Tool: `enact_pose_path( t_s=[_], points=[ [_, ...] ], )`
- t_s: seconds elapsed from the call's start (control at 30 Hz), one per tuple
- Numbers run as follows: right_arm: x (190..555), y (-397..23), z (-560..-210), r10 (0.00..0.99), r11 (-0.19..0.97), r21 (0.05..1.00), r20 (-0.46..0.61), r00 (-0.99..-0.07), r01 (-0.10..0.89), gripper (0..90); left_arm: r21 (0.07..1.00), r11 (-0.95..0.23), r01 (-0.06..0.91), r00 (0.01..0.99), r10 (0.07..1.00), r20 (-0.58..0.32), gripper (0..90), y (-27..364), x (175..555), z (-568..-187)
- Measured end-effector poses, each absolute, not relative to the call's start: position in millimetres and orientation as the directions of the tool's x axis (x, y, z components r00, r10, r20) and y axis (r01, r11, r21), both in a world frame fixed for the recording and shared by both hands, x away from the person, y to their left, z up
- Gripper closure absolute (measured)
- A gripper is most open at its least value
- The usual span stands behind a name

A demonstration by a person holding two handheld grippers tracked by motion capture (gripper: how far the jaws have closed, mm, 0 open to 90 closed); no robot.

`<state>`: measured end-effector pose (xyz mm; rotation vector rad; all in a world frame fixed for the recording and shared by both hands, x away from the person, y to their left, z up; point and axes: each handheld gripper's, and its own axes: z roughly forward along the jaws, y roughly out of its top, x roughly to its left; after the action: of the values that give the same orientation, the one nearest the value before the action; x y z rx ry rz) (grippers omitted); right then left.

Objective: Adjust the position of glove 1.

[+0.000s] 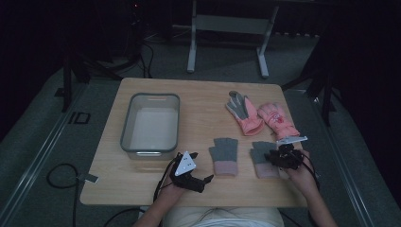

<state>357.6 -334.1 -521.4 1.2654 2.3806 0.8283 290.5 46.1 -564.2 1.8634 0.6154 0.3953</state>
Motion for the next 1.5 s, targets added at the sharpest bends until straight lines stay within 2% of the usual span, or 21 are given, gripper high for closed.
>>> enact_pose_path(
  t_s=[0.2, 0.4, 0.53, 0.83, 0.97, 1.03, 1.13, 1.27, 1.37, 1.5],
  points=[
    [354, -338, -539, 0.85, 0.408, 0.625, 0.006, -0.528, 0.665, 64.2, 0.932, -0.282, 0.229, 0.808, 0.588, -0.021, 1.1, 46, 290, -564],
    [353, -331, -538, 0.861, 0.423, 0.604, -0.034, -0.508, 0.676, 79.1, 0.932, -0.284, 0.226, 0.808, 0.589, -0.016, 1.1, 46, 290, -564],
    [354, -329, -537, 0.876, 0.397, 0.601, -0.024, -0.481, 0.694, 84.6, 0.931, -0.284, 0.228, 0.809, 0.588, -0.018, 1.1, 46, 290, -564],
    [348, -322, -504, 0.903, 0.298, 0.667, 0.037, -0.429, 0.683, 85.3, 0.93, -0.287, 0.228, 0.807, 0.591, -0.015, 1.1, 46, 290, -564],
    [349, -314, -486, 0.895, 0.294, 0.693, 0.042, -0.443, 0.659, 85.3, 0.931, -0.276, 0.24, 0.795, 0.606, -0.025, 1.1, 47, 292, -564],
    [349, -303, -471, 0.87, 0.268, 0.726, 0.099, -0.483, 0.633, 85.3, 0.932, -0.267, 0.244, 0.793, 0.609, -0.033, 1.1, 49, 293, -564],
    [348, -285, -462, 0.856, 0.287, 0.739, 0.088, -0.51, 0.609, 85.3, 0.932, -0.278, 0.234, 0.793, 0.609, -0.018, 1.0, 48, 292, -564],
    [348, -265, -458, 0.852, 0.287, 0.745, 0.089, -0.516, 0.602, 85.3, 0.931, -0.275, 0.239, 0.794, 0.607, -0.024, 1.1, 48, 292, -564],
    [349, -252, -461, 0.834, 0.255, 0.748, 0.151, -0.531, 0.613, 85.2, 0.932, -0.265, 0.248, 0.795, 0.605, -0.039, 1.0, 49, 293, -564],
    [349, -230, -470, 0.824, 0.286, 0.737, 0.137, -0.55, 0.613, 85.2, 0.932, -0.272, 0.241, 0.797, 0.603, -0.03, 1.1, 48, 293, -564]
  ],
)
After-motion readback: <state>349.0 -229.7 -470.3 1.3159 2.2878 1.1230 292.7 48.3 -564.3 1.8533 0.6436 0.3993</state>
